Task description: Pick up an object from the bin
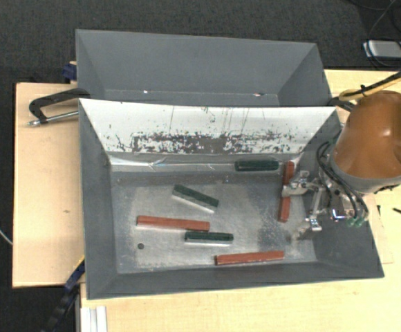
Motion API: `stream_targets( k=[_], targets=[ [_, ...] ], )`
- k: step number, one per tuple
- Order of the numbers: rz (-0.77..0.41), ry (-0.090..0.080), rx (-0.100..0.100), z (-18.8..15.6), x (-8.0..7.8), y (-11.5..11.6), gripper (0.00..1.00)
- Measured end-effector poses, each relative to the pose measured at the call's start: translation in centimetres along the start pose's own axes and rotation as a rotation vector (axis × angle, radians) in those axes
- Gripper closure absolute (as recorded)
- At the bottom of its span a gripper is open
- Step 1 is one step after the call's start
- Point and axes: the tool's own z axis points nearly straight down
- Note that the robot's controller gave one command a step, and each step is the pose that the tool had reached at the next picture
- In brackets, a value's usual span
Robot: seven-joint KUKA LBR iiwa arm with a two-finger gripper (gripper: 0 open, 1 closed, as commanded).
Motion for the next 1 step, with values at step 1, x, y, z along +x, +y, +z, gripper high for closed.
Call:
stream_targets(
  k=[1],
  targets=[
    [0.0, 0.0, 0.0, 0.0, 0.0, 0.0, 0.0]
  ],
)
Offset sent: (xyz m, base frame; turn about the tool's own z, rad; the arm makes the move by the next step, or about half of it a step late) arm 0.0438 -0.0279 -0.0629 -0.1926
